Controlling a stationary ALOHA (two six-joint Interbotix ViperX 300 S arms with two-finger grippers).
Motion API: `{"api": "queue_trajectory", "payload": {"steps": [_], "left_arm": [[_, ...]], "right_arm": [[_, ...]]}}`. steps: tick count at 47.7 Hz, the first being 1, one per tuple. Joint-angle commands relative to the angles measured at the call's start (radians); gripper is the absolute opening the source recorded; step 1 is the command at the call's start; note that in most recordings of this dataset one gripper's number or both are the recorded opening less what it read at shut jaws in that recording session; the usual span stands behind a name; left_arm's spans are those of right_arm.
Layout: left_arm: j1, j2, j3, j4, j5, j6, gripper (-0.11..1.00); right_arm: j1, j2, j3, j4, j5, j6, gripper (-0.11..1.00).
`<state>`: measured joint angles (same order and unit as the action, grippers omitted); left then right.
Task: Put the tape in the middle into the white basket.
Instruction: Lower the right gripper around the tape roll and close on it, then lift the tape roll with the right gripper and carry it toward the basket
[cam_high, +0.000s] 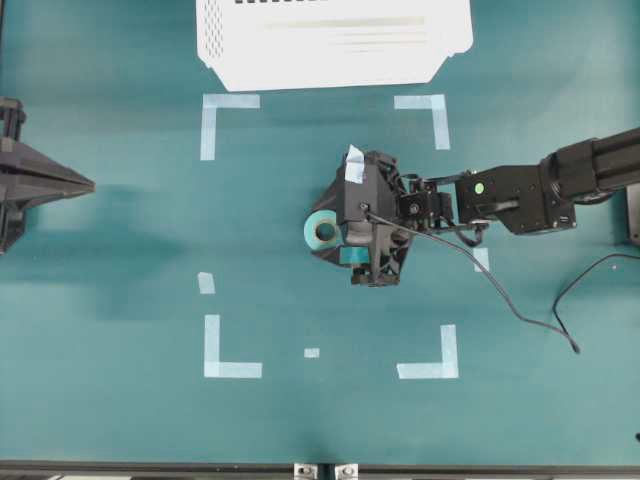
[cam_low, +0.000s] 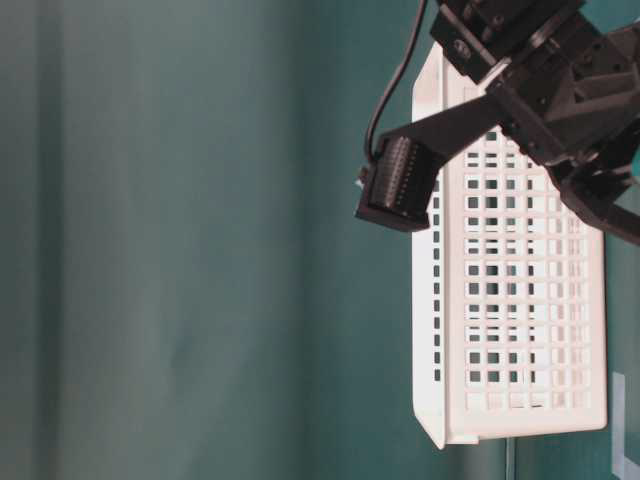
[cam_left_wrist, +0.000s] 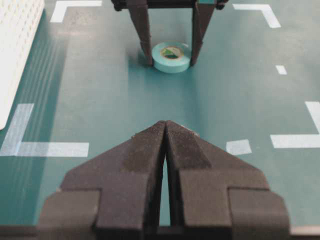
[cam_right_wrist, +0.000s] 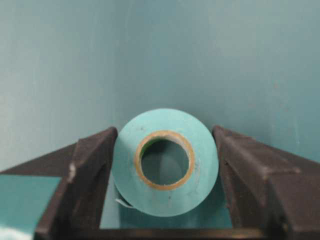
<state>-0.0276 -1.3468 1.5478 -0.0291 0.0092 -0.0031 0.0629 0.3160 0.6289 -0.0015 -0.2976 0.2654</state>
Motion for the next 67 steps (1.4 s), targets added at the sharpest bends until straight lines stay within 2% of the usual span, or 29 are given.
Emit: {"api": "queue_trajectory", "payload": {"steps": [1,20,67], "left_arm": [[-0.003,0.008,-0.011,0.0,-0.009,-0.002,-0.11],[-0.002,0.008,-0.011,-0.002,-0.009,0.0,-0.11],[-0.002,0.006,-0.011,0.0,-0.009,-0.002,-0.11]], "right_arm": [[0.003,-0.017,-0.015,0.0,-0.002,0.0,0.66],[0.003,-0.069,-0.017,-0.002,0.02,0.0,0.66],[0.003,-0.344,-0.012,-0.003,0.141,-0.002,0.66]]}}
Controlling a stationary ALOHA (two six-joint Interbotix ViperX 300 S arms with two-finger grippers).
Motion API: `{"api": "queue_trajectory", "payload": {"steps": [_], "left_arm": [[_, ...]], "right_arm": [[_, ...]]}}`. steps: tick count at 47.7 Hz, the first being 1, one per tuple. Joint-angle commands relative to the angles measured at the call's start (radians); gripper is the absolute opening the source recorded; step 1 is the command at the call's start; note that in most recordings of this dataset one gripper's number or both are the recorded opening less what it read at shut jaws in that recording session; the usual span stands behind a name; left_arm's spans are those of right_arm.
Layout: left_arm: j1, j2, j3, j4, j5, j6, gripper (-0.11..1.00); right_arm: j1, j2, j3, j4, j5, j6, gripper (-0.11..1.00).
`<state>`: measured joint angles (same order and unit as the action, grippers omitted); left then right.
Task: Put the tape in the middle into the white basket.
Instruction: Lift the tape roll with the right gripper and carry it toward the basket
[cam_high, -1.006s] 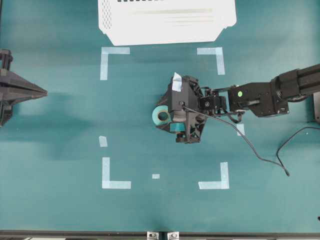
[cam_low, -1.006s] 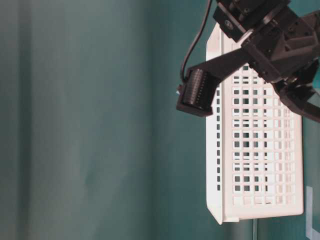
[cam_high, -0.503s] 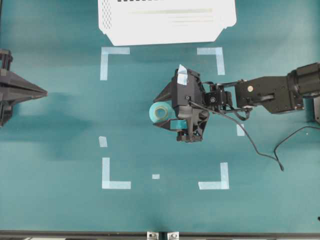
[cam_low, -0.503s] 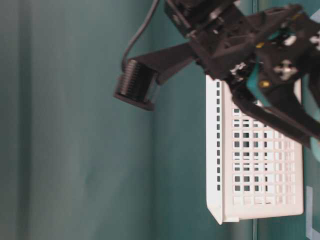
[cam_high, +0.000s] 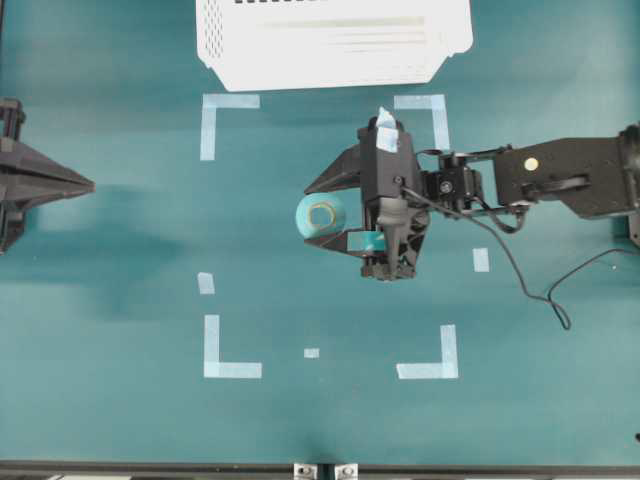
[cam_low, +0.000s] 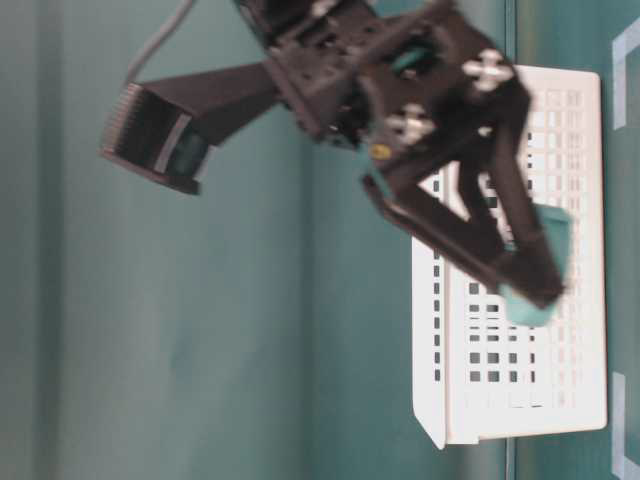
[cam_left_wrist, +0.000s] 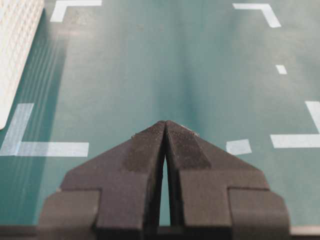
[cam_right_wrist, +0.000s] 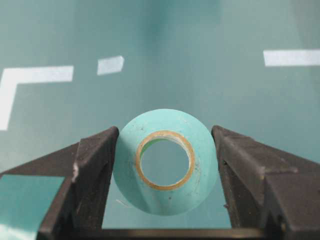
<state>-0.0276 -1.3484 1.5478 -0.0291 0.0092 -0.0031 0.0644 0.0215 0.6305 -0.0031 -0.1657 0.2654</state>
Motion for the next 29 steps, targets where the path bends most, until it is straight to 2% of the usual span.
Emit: {"api": "queue_trajectory", "payload": {"steps": [1,12,29], "left_arm": [[-0.003,0.008,-0.011,0.0,-0.009,-0.002,-0.11],[-0.002,0.008,-0.011,0.0,-0.009,-0.002,-0.11],[-0.003,0.008,-0.011,0.0,-0.009,-0.002,-0.11]], "right_arm": [[0.002,-0.055,-0.014,-0.002,0.014,-0.002,0.66],[0.003,-0.101,-0.015,-0.002,0.063,-0.002,0.66],[-0.002,-0.103,-0.018,-0.003,0.066,0.0,0.66]]}}
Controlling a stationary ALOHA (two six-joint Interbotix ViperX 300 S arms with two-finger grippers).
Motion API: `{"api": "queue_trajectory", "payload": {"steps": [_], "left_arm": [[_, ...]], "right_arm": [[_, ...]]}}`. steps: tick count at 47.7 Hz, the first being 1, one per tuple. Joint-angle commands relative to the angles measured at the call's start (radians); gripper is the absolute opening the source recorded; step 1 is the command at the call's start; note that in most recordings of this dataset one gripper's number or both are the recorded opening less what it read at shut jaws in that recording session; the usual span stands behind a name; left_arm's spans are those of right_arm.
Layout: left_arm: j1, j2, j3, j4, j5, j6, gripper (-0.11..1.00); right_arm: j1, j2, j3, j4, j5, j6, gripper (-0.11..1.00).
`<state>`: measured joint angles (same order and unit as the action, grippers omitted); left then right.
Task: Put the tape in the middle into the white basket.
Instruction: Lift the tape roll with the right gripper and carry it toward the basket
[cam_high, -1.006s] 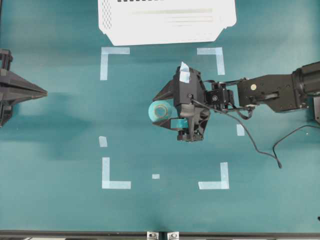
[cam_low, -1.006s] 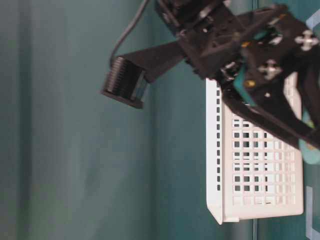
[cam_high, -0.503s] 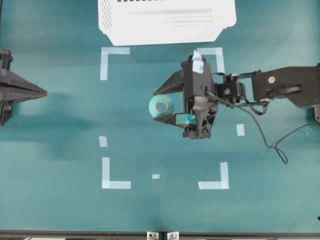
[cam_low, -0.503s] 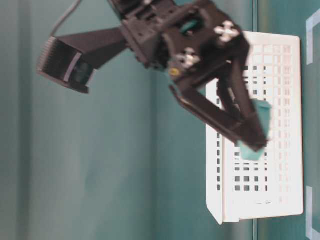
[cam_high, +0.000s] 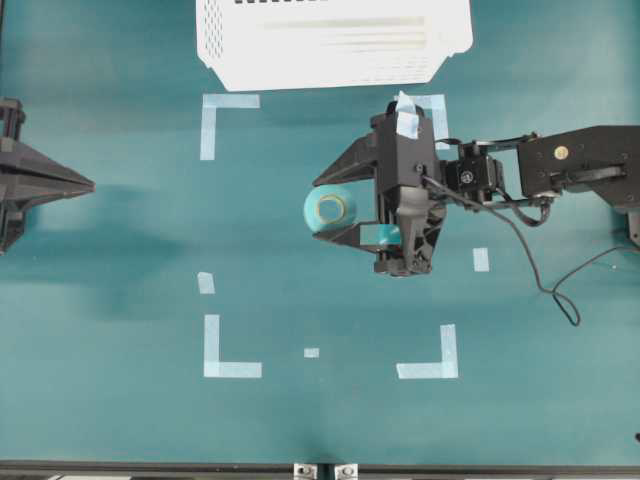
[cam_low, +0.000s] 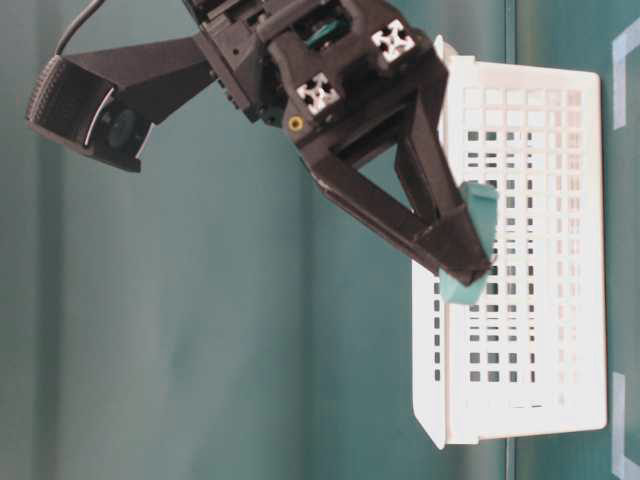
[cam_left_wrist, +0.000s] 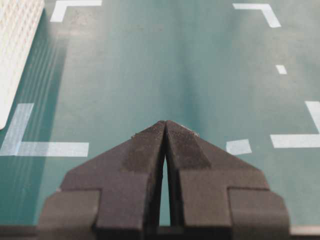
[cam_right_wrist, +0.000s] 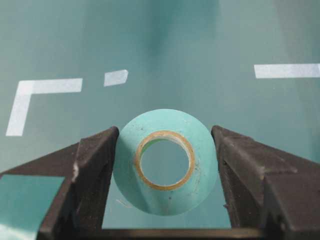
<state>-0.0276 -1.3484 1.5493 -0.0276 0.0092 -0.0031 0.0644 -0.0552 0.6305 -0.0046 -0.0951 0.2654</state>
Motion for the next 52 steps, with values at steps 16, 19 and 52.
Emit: {"api": "queue_trajectory", "payload": {"steps": [16,19,52], "left_arm": [[-0.002,0.008,-0.014,-0.002,-0.009,-0.002,-0.11],[-0.003,0.009,-0.012,-0.002,-0.009,-0.002,-0.11],[-0.003,0.008,-0.012,-0.002,-0.009,-0.002,-0.11]], "right_arm": [[-0.038,-0.026,-0.041,-0.002,0.04,-0.003,0.66],[-0.049,-0.028,-0.041,-0.005,0.04,-0.003,0.66],[-0.212,-0.066,-0.034,-0.069,0.037,-0.003,0.66]]}}
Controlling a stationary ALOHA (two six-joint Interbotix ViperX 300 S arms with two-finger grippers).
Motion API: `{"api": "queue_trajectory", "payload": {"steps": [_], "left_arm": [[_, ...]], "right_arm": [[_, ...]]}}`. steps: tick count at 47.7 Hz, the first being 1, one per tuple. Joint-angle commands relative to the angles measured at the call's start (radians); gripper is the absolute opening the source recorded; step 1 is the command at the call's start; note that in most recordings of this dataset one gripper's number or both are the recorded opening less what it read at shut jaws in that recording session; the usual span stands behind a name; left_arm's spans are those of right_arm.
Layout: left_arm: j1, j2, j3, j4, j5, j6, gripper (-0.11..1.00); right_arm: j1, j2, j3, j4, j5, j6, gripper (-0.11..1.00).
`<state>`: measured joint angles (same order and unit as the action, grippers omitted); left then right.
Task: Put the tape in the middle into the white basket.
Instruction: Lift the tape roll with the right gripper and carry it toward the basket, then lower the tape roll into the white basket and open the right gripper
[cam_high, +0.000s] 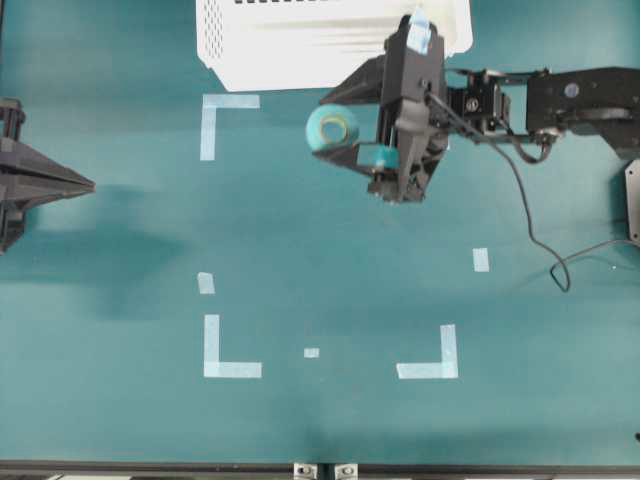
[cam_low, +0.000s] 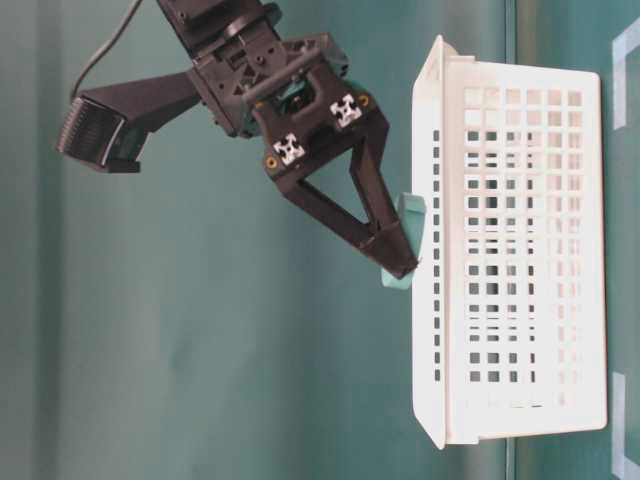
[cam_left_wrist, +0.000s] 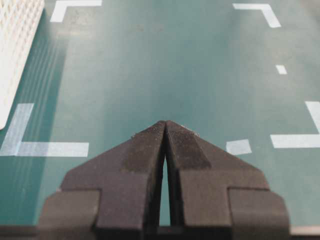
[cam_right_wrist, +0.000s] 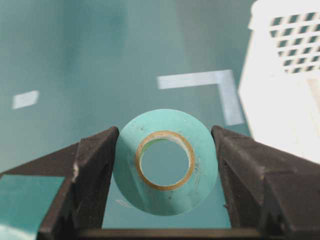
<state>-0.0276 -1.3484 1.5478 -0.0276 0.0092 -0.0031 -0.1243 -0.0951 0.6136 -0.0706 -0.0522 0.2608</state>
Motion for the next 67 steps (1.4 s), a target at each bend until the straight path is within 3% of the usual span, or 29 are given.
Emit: {"api": "queue_trajectory", "payload": {"steps": [1,50,67], "left_arm": [[-0.002,0.008,-0.011,-0.003,-0.009,-0.002,-0.11],[-0.003,0.008,-0.011,-0.003,-0.009,-0.002,-0.11],[-0.003,0.008,-0.011,-0.002,-0.009,-0.002,-0.11]], "right_arm": [[-0.031,-0.025,-0.015,-0.003,-0.006,0.002,0.66],[-0.311,-0.025,0.043,-0.021,-0.144,-0.005,0.66],[-0.351,0.008,0.048,-0.02,-0.169,-0.003,0.66]]}}
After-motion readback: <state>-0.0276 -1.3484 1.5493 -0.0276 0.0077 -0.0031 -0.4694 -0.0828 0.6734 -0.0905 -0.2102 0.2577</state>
